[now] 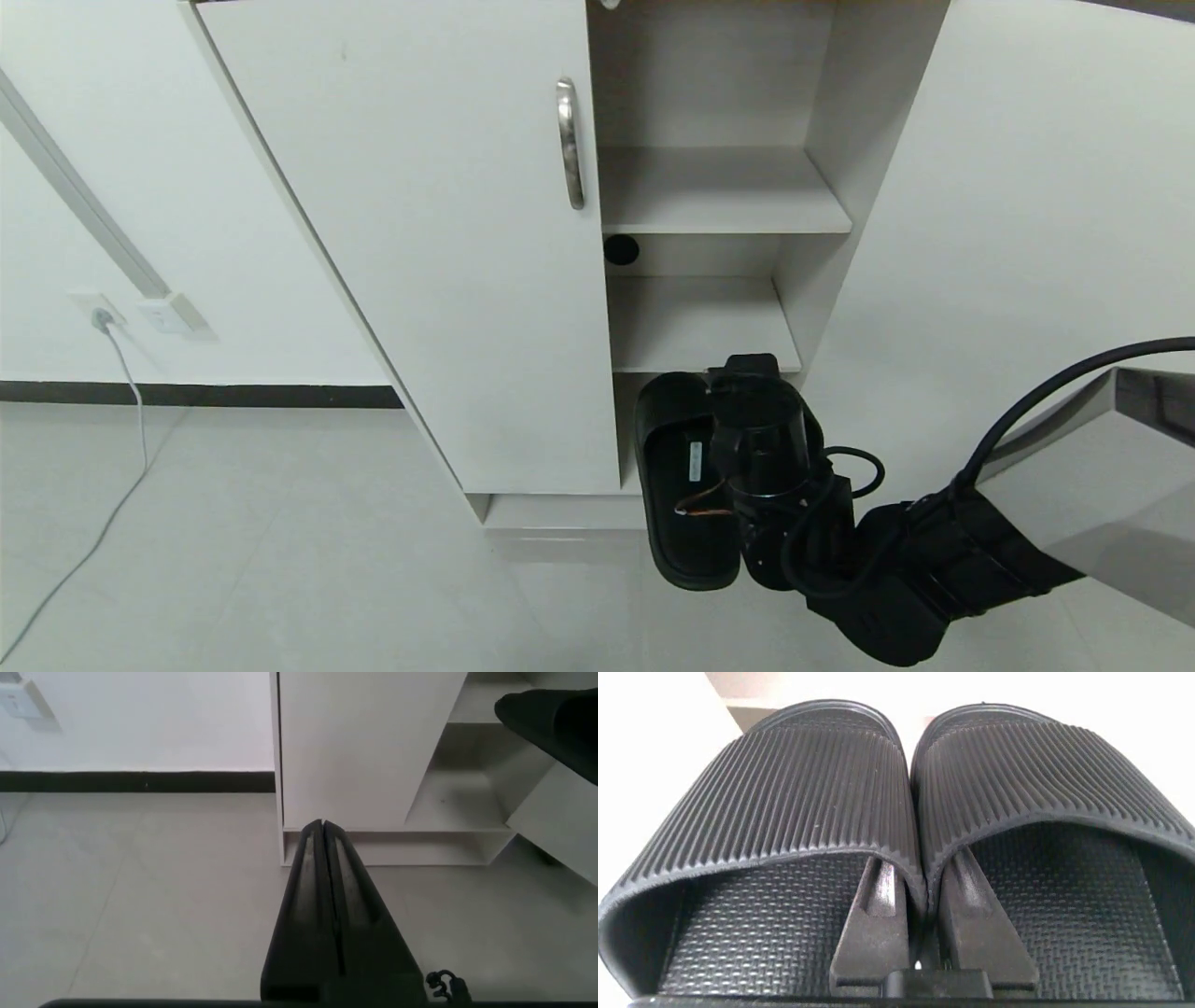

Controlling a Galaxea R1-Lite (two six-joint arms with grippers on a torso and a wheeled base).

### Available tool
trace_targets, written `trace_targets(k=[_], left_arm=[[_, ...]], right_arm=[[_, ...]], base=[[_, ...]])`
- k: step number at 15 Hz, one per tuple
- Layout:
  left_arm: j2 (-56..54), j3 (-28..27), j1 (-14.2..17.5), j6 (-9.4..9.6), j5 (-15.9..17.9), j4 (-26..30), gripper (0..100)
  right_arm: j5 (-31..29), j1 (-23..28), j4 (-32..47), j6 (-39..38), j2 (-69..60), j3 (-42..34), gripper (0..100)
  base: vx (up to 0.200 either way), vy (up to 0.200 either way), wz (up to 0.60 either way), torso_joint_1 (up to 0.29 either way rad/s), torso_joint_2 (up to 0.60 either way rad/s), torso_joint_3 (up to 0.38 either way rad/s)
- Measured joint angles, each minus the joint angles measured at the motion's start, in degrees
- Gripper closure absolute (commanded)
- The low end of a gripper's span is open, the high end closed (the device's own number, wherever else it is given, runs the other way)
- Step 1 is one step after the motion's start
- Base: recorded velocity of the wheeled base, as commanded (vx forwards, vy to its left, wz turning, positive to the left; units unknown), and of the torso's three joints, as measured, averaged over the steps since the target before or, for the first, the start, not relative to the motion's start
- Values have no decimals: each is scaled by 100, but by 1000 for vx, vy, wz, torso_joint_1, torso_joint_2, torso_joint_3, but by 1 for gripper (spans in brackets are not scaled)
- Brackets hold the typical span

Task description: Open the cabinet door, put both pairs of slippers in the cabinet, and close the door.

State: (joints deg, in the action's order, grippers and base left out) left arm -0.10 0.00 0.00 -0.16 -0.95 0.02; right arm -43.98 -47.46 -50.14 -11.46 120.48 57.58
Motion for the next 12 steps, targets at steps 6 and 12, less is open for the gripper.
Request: trace_targets(k=[6,12], left_arm=[[2,0,0,0,0,2,100],[2,0,0,0,0,0,100]], right_arm=[[184,101,-191,68,143,80,100],[156,138,-1473,796,162,-66,100]], base=[[0,0,0,3,3,-201],[0,0,0,-2,1,-49]])
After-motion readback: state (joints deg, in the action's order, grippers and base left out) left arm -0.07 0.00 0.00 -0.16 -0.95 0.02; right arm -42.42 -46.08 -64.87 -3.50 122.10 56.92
